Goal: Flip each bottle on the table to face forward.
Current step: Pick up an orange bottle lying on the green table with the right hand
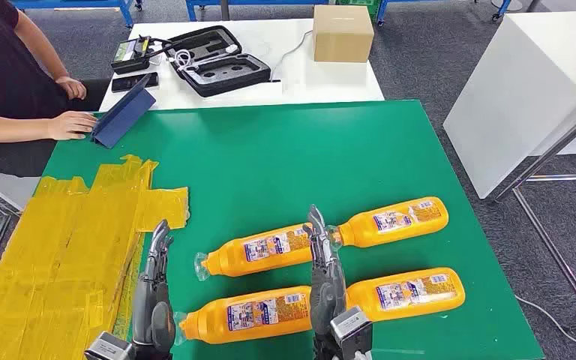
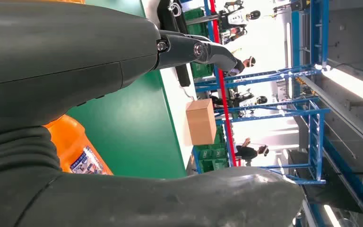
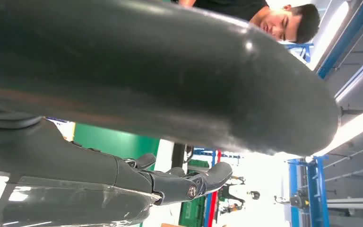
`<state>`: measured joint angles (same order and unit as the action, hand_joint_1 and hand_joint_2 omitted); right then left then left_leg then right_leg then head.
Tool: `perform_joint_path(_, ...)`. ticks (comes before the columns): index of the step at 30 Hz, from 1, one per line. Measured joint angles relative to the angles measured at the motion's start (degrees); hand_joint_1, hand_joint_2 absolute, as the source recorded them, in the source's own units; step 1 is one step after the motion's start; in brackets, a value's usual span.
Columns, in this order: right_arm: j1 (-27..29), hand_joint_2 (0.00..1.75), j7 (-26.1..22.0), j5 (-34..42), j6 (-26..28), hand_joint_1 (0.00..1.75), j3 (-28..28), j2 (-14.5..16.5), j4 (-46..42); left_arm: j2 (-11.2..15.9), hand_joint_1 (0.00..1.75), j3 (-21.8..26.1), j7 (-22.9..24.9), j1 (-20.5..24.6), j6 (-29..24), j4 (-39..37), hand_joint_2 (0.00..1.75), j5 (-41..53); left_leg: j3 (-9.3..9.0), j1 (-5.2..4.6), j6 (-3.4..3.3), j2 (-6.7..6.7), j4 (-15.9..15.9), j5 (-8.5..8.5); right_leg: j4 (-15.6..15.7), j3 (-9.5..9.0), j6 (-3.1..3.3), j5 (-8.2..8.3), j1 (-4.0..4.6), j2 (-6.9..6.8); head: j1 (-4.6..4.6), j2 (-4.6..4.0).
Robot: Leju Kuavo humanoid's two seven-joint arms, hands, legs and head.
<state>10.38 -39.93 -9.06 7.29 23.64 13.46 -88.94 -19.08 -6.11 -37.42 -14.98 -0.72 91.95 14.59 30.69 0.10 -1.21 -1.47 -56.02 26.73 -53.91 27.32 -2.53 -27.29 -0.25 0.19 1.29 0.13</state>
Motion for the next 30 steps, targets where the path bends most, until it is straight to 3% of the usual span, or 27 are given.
perform_joint_path(1, 0.0, 0.58, 0.0, 0.0, -0.1, 0.0, 0.0, 0.0, 0.0, 0.0, 0.0, 0.0, 0.0, 0.0, -0.1, 0.0, 0.0, -0.1, 0.0, 0.0, 0.0, 0.0, 0.0, 0.0, 0.0, 0.0, 0.0, 0.0, 0.0, 0.0, 0.0, 0.0)
perform_joint_path(2, 0.0, 0.87, 0.0, 0.0, -0.3, 0.0, -0.1, 0.0, 0.0, 0.0, 0.0, 0.0, 0.0, 0.0, -0.2, 0.0, 0.0, -0.2, 0.0, 0.0, 0.0, 0.0, 0.0, 0.0, 0.0, 0.0, 0.0, 0.0, 0.0, 0.0, 0.0, 0.0)
perform_joint_path(4, 0.0, 1.75, 0.0, -0.1, -0.8, 0.0, -0.2, -0.1, 0.0, 0.0, 0.0, -0.1, 0.0, 0.0, -0.7, -0.1, 0.0, -0.4, 0.0, 0.0, 0.0, 0.0, 0.0, 0.0, 0.0, 0.0, 0.0, 0.0, 0.0, 0.0, 0.0, 0.0)
perform_joint_path(17, 0.4, 1.75, 1.2, -3.9, -1.3, 0.0, -1.0, -0.1, 0.0, 0.0, 0.0, -0.2, 0.1, 0.1, -1.7, 0.1, 0.0, -1.6, -0.01, 0.0, 0.0, 0.0, 0.0, 0.0, 0.0, -0.01, 0.0, 0.0, 0.0, 0.0, 0.02, 0.0)
perform_joint_path(19, 0.3, 1.75, 3.4, -6.5, -1.0, 0.0, -0.8, -0.3, 0.0, 0.0, 0.0, -0.2, 0.2, 0.1, -1.7, 0.2, 0.0, -1.8, 0.0, 0.0, 0.0, 0.01, 0.0, 0.0, 0.0, -0.01, 0.0, 0.0, 0.0, 0.0, 0.02, 0.0)
perform_joint_path(24, -0.7, 1.75, 13.5, -23.3, 4.3, 0.0, 3.5, -2.0, 1.5, 0.0, 0.0, 0.2, 0.2, 0.2, -0.7, 0.4, 0.0, -2.7, 0.0, 0.0, 0.0, 0.0, 0.0, 0.0, 0.0, -0.02, 0.0, 0.0, 0.0, 0.0, 0.01, 0.0)
perform_joint_path(30, -3.5, 1.75, 20.0, -28.8, 6.7, 0.0, 10.1, -5.2, 4.7, -0.2, 0.0, 1.1, 0.2, 0.3, 0.9, 0.5, 0.0, -2.4, 0.0, -0.01, 0.0, 0.02, 0.0, 0.0, 0.0, -0.01, 0.0, 0.0, 0.0, 0.01, 0.0, 0.0)
